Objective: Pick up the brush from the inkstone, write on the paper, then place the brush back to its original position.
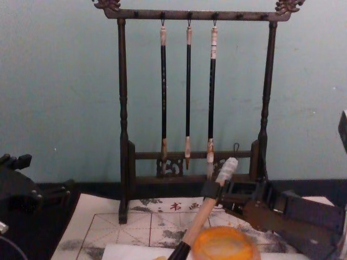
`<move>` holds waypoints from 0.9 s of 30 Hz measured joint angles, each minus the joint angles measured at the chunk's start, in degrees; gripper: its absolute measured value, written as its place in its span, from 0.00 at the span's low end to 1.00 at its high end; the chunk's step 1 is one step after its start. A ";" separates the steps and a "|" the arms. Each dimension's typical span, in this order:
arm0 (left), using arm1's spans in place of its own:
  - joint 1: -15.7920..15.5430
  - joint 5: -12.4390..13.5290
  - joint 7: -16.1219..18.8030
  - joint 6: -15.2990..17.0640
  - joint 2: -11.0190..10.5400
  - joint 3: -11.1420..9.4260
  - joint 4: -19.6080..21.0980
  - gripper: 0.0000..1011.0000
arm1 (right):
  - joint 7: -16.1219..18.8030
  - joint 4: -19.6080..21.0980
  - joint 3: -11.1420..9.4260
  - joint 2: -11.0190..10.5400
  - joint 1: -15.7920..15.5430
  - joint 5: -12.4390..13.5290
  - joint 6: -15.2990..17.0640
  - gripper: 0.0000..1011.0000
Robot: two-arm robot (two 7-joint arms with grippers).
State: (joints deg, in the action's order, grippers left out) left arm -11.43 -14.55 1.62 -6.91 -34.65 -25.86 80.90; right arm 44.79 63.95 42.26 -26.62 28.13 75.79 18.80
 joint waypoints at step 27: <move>0.00 0.00 0.00 0.00 0.00 0.00 0.00 0.99 | -0.56 -1.38 0.06 1.16 0.30 -3.04 -1.00 0.18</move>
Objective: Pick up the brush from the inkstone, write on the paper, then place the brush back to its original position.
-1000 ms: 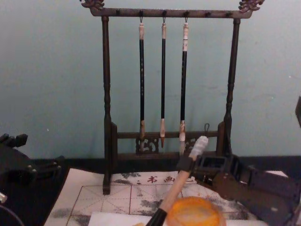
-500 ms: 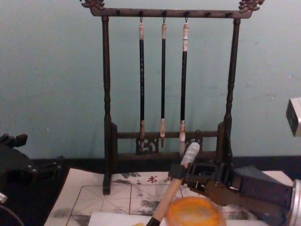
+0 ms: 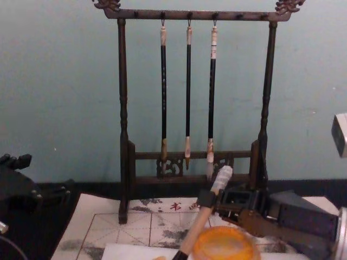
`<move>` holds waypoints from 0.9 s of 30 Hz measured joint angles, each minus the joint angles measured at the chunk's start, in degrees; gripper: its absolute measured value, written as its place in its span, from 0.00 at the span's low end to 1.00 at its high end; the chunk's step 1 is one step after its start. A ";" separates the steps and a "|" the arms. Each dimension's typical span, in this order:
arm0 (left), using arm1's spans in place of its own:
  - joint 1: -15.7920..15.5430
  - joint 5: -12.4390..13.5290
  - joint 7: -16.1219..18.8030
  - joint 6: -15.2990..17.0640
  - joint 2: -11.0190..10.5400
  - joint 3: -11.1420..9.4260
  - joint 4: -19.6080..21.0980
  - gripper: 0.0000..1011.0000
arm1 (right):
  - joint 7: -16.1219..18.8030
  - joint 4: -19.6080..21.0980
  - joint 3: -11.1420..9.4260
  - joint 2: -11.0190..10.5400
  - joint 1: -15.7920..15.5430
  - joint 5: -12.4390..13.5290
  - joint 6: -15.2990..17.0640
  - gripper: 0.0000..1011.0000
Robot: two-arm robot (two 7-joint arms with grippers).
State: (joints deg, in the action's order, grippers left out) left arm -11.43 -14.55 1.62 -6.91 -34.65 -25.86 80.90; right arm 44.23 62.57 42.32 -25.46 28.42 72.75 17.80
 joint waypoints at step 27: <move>0.00 0.00 0.00 0.00 0.00 0.00 0.00 0.99 | -1.74 -2.11 -4.13 -0.49 -0.31 1.60 -0.41 0.18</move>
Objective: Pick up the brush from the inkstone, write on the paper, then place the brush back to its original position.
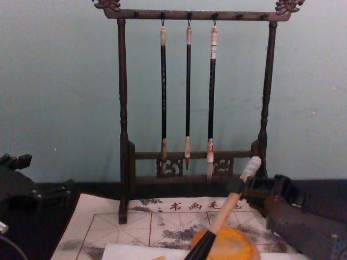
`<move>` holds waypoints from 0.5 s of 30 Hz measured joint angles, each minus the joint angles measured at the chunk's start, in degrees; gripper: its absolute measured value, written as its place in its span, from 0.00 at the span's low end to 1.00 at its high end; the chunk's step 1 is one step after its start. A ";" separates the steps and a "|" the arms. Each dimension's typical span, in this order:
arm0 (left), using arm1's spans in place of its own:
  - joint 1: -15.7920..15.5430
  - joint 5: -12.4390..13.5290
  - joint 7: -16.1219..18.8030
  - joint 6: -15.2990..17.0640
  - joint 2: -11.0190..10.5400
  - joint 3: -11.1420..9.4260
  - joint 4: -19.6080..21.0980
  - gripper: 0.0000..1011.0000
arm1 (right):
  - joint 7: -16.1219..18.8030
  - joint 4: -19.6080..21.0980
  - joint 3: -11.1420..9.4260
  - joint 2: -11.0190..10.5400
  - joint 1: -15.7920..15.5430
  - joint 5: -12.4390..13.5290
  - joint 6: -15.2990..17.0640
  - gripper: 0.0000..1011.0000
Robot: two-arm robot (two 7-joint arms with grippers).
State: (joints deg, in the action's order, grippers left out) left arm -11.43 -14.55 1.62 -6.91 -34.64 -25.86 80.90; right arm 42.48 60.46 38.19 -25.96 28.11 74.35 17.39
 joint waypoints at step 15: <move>0.00 0.00 0.00 0.00 0.00 0.00 0.00 0.99 | -1.16 1.75 -3.10 -1.08 -1.38 2.72 -0.90 0.18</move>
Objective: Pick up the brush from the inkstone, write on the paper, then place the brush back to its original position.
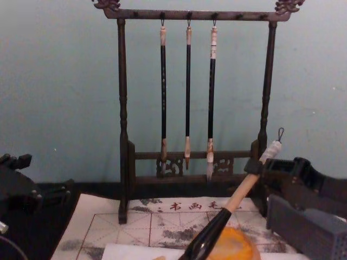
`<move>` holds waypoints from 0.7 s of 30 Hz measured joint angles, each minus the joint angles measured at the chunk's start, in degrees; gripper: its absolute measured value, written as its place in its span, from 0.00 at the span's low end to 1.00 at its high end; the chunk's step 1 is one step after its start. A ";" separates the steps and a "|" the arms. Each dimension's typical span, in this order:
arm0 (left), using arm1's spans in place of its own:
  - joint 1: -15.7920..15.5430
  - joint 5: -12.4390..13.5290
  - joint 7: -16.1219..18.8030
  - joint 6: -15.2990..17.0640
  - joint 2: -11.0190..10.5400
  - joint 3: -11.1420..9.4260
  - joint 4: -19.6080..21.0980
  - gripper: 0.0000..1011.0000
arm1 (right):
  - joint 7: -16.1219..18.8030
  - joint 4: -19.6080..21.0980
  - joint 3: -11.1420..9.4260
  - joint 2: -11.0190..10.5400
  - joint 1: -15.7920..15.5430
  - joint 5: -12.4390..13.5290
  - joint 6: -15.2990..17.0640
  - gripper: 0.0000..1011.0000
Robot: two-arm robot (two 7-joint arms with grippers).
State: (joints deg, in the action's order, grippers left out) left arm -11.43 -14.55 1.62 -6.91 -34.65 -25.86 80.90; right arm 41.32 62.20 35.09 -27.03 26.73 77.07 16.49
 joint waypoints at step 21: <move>0.00 0.00 0.00 0.00 0.00 0.00 0.00 0.99 | -2.13 1.97 -1.10 -0.67 -1.36 1.29 -1.47 0.18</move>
State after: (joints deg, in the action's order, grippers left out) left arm -11.43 -14.55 1.62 -6.91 -34.65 -25.86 80.90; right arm 39.19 64.17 33.98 -27.70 25.36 78.36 15.02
